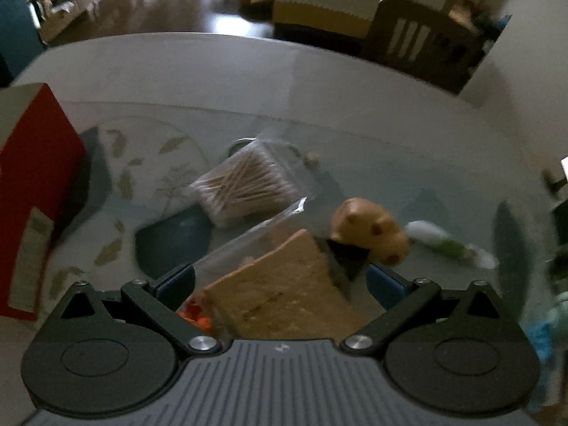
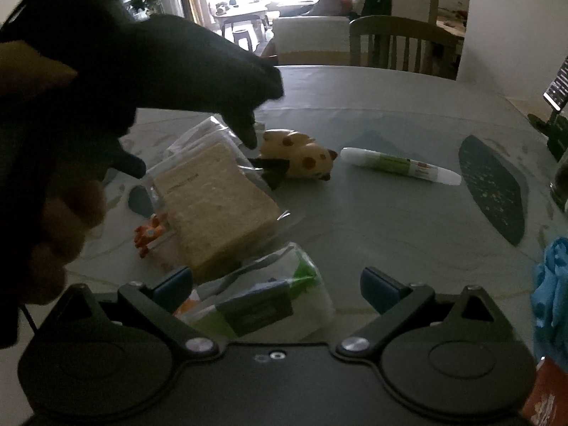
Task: Organize objects
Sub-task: 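Reach the left gripper to the bagged bread slice and grasp it, then lift the bread with the left gripper while the right gripper grasps the green-white bag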
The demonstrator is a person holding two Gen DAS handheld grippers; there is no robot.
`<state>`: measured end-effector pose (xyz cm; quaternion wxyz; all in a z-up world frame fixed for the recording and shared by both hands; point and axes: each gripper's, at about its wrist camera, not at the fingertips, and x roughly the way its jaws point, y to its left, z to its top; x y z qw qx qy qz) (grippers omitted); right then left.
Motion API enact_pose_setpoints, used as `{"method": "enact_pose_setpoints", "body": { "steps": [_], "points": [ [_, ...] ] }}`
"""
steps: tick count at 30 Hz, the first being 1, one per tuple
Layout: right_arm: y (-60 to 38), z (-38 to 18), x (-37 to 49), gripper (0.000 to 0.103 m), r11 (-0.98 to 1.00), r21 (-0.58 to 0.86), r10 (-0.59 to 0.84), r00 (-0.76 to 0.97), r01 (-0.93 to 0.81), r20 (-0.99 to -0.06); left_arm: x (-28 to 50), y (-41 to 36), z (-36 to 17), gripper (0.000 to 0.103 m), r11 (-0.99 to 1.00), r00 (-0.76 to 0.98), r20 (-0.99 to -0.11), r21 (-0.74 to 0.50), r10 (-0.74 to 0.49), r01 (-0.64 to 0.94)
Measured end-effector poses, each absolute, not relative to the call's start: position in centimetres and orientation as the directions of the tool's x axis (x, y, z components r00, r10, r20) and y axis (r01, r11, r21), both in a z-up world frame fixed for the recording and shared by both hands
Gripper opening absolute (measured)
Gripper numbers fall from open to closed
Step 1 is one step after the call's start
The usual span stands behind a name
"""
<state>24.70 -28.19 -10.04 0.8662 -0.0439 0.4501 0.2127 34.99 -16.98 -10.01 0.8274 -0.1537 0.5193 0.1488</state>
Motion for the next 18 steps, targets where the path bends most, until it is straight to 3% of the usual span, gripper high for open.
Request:
{"method": "enact_pose_setpoints", "body": {
  "steps": [3, 18],
  "points": [
    [-28.1, -10.7, 25.0, 0.1, 0.907, 0.118, 0.322, 0.484, -0.405, -0.814, 35.5, -16.9, -10.9, 0.103, 0.903, 0.378, -0.92, -0.076, 0.1, -0.424],
    [-29.3, -13.2, 26.2, 0.099, 0.884, 0.267, 0.416, 0.386, -0.384, -0.824, 34.8, -15.6, -13.1, 0.1, 0.864, 0.363, -0.931, -0.223, -0.051, -0.451]
  ]
}}
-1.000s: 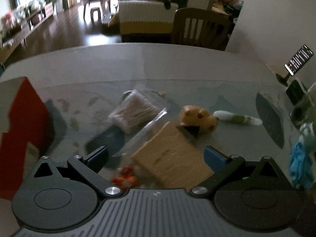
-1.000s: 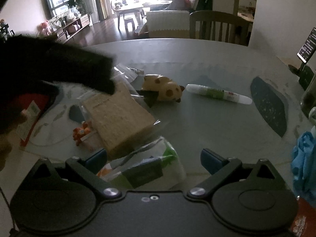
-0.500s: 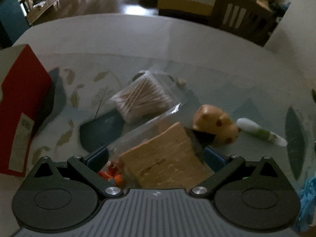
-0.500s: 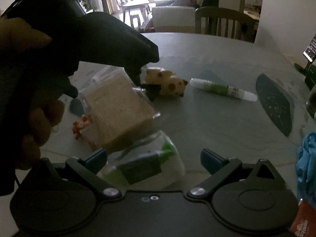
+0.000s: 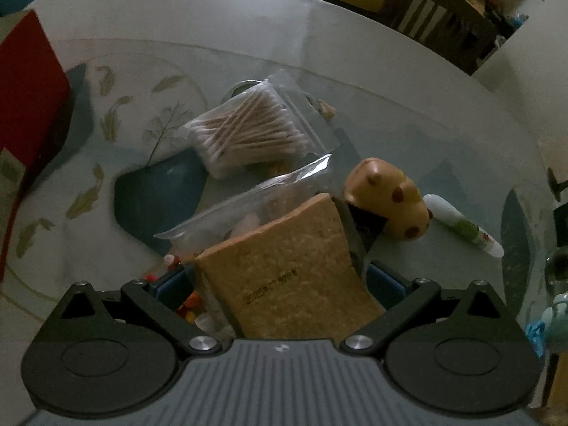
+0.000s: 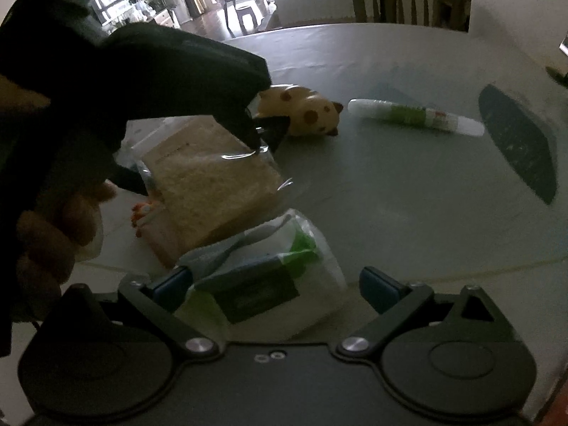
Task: Organize objects
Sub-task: 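Lift the bread with the left gripper while the right gripper grasps the green-white bag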
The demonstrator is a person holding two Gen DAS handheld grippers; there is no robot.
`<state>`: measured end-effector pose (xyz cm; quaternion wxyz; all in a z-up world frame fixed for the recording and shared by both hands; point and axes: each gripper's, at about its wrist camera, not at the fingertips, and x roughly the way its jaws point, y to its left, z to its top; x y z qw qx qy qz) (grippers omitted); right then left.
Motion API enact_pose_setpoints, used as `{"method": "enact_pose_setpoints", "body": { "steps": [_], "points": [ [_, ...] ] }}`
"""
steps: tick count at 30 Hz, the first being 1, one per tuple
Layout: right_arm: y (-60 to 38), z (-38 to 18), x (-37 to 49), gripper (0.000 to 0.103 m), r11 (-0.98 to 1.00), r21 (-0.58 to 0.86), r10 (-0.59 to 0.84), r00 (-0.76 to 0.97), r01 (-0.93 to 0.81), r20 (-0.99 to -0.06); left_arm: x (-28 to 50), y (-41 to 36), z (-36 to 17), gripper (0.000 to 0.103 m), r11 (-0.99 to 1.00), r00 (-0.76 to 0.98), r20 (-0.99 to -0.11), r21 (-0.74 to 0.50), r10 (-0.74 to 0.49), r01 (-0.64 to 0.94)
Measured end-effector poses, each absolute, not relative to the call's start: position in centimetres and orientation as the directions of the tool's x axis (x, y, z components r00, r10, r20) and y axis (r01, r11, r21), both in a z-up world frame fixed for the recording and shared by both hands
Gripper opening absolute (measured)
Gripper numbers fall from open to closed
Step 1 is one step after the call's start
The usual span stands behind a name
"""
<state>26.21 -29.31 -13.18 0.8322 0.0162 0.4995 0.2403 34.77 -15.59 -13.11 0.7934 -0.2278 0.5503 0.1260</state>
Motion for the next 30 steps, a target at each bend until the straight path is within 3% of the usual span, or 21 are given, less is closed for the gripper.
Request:
{"method": "enact_pose_setpoints", "body": {
  "steps": [3, 6, 9, 13, 19, 30],
  "points": [
    [-29.6, -13.3, 26.3, 0.095, 0.876, 0.295, 0.438, 0.374, -0.38, -0.818, 34.4, -15.3, -13.2, 0.091, 0.857, 0.378, -0.922, -0.257, -0.079, -0.446],
    [-29.8, -13.2, 26.2, 0.078, 0.869, 0.311, 0.451, 0.356, -0.385, -0.819, 34.0, -15.3, -12.9, 0.084, 0.859, 0.389, -0.918, -0.261, -0.079, -0.44],
    [-30.0, -13.0, 26.2, 0.071, 0.864, 0.321, 0.461, 0.352, -0.389, -0.814, 33.6, -15.2, -12.7, 0.079, 0.859, 0.406, -0.91, -0.273, -0.084, -0.434],
    [-30.3, -12.3, 25.9, 0.051, 0.859, 0.32, 0.468, 0.355, -0.401, -0.809, 32.8, -15.0, -12.2, 0.076, 0.858, 0.423, -0.903, -0.279, -0.081, -0.43],
    [-31.0, -11.3, 25.6, 0.035, 0.851, 0.342, 0.485, 0.348, -0.398, -0.802, 31.3, -14.2, -11.9, 0.071, 0.858, 0.434, -0.896, -0.294, -0.094, -0.422],
    [-32.1, -8.9, 24.6, 0.03, 0.849, 0.333, 0.487, 0.365, -0.411, -0.793, 26.2, -12.5, -9.9, 0.07, 0.868, 0.455, -0.881, -0.325, -0.133, -0.376]
  ]
}}
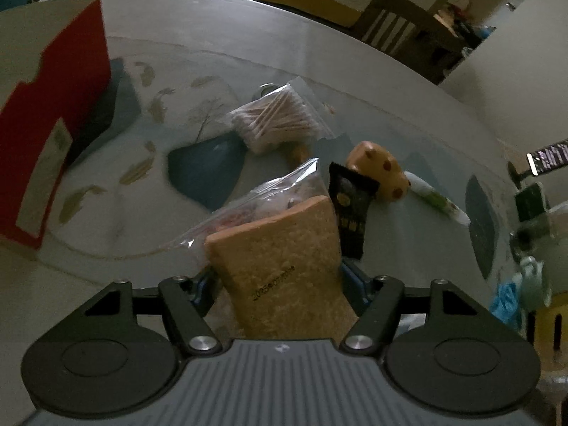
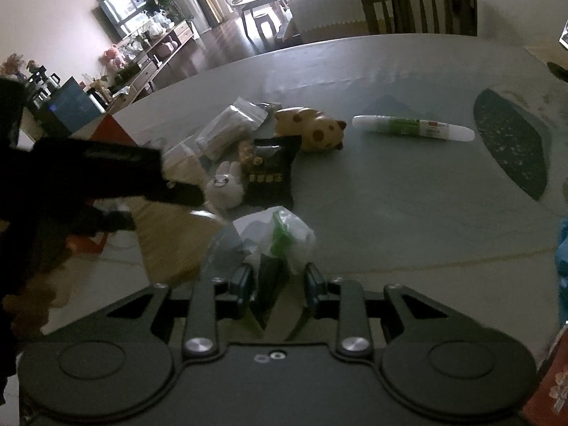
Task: Organize objects
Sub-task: 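Lift the bread with the left gripper while the right gripper grasps the green-white bag, then carry bread and bag into the cardboard box and open both grippers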
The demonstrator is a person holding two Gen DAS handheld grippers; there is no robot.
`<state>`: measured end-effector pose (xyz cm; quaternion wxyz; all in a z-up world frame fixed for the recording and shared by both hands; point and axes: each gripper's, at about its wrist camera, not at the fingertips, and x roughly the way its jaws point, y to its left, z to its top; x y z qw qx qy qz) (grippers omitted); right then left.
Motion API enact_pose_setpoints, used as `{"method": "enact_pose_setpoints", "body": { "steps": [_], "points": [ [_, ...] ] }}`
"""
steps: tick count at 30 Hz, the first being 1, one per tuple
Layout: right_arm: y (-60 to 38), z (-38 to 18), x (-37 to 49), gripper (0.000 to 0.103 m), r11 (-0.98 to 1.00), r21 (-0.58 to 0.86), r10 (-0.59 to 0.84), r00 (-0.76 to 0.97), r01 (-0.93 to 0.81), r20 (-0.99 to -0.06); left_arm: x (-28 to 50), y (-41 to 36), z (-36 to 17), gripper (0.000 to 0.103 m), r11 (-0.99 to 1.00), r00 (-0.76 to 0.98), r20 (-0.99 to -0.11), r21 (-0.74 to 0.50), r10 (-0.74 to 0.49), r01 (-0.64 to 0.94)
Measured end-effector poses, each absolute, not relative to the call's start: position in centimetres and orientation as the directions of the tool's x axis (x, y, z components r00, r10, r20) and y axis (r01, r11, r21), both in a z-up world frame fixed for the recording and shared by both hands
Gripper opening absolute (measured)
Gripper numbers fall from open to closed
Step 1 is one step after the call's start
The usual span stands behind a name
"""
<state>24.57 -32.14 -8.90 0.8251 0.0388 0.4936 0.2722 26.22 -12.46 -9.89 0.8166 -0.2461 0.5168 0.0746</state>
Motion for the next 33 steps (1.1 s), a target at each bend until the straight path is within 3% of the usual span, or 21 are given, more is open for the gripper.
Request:
{"method": "enact_pose_setpoints", "body": {
  "steps": [14, 33],
  "points": [
    [-28.3, -3.8, 21.7, 0.03, 0.853, 0.287, 0.472, 0.41, -0.437, -0.78, 18.4, -7.8, -5.3, 0.07, 0.902, 0.509, -0.833, -0.371, -0.218, -0.222],
    [-11.1, 1.5, 18.7, 0.028, 0.762, 0.228, 0.551, 0.421, -0.606, -0.721, 11.4, 7.9, 0.4, 0.07, 0.942, 0.574, -0.802, -0.301, -0.167, -0.147]
  ]
}}
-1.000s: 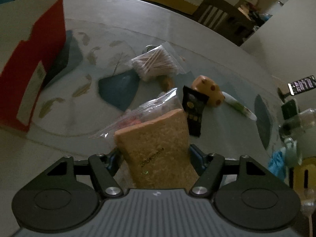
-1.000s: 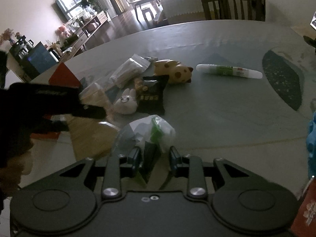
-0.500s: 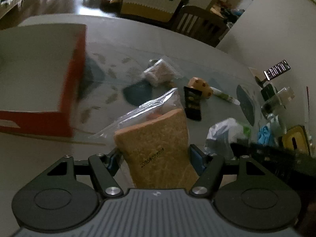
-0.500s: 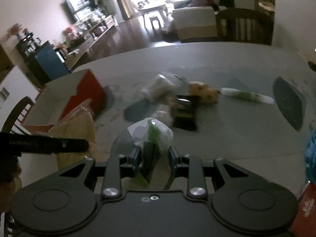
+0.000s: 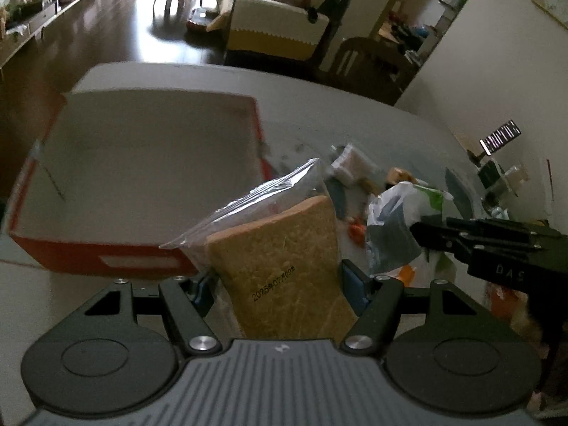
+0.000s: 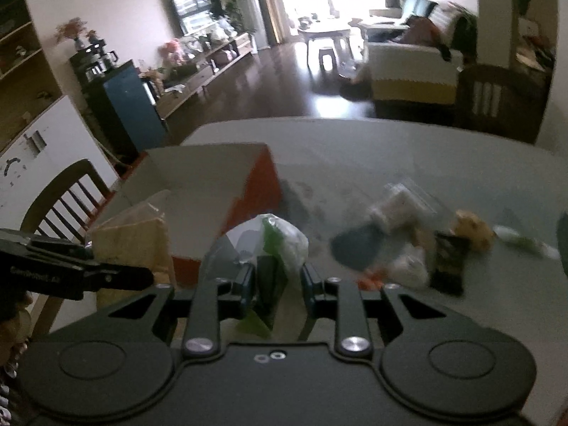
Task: Organize objects
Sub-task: 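Carry bread and bag into the cardboard box and open both grippers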
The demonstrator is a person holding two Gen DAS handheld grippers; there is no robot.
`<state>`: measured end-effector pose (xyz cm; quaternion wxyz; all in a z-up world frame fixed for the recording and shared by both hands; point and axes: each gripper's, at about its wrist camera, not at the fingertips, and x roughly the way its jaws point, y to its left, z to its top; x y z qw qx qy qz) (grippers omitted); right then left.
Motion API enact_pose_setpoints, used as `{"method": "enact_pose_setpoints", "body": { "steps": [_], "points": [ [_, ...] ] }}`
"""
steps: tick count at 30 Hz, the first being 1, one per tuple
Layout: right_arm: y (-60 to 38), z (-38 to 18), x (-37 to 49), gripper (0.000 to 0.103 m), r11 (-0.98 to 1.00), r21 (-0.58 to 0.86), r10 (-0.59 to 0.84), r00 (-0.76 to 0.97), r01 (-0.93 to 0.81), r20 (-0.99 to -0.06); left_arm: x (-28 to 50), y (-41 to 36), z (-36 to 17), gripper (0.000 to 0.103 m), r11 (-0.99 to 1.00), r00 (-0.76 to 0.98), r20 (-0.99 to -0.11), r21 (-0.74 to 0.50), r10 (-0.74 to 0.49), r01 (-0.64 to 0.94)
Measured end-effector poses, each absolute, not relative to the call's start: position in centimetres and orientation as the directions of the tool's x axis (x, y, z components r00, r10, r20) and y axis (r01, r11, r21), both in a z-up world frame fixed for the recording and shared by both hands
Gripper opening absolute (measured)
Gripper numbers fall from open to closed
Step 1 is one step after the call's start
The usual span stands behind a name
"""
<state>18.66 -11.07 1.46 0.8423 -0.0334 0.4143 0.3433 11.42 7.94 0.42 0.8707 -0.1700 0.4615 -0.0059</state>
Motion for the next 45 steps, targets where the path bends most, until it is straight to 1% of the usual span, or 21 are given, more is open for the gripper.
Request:
{"method": "enact_pose_setpoints", "body": {
  "steps": [10, 13, 18, 21, 25, 30, 35, 38, 41, 45],
  "points": [
    [-2.3, 2.2, 21.8, 0.028, 0.728, 0.222, 0.577, 0.405, -0.649, -0.709, 14.4, 16.0, 1.9, 0.07, 0.964, 0.583, -0.81, -0.203, -0.067, -0.171],
    [0.0, 1.6, 22.9, 0.028, 0.727, 0.223, 0.574, 0.398, -0.649, -0.716, 16.0, 17.8, 1.5, 0.07, 0.97, 0.576, -0.817, -0.164, -0.032, -0.179],
    [3.1, 0.1, 23.8, 0.028, 0.726, 0.185, 0.552, 0.401, -0.662, -0.731, 18.3, 20.1, 0.2, 0.07, 0.979, 0.558, -0.829, -0.103, 0.014, -0.178],
    [4.4, -1.2, 24.3, 0.028, 0.727, 0.181, 0.543, 0.394, -0.662, -0.741, 19.2, 21.2, -0.7, 0.07, 0.978, 0.551, -0.835, -0.116, -0.002, -0.172],
    [6.5, -2.8, 24.5, 0.028, 0.719, 0.159, 0.524, 0.378, -0.677, -0.763, 20.3, 21.6, -2.5, 0.07, 0.989, 0.53, -0.847, -0.053, 0.028, -0.138],
    [8.3, -5.2, 24.0, 0.028, 0.7, 0.106, 0.484, 0.361, -0.706, -0.797, 21.7, 22.3, -5.6, 0.07, 0.991, 0.462, -0.886, -0.036, 0.029, -0.132],
    [9.4, -6.8, 24.2, 0.028, 0.702, 0.107, 0.459, 0.333, -0.704, -0.824, 22.4, 22.7, -8.5, 0.07, 0.992, 0.403, -0.915, -0.028, 0.025, -0.124],
    [10.0, -7.3, 23.9, 0.029, 0.696, 0.074, 0.436, 0.338, -0.714, -0.834, 22.6, 22.3, -9.0, 0.07, 0.995, 0.399, -0.916, -0.001, 0.039, -0.1],
    [10.4, -7.7, 23.6, 0.03, 0.686, 0.07, 0.424, 0.32, -0.724, -0.847, 22.9, 22.4, -9.6, 0.07, 0.995, 0.377, -0.926, -0.054, -0.018, -0.084],
    [11.1, -8.3, 23.3, 0.031, 0.668, 0.038, 0.403, 0.318, -0.744, -0.858, 22.8, 21.7, -10.4, 0.071, 0.999, 0.351, -0.936, -0.011, 0.003, -0.04]
  ]
}}
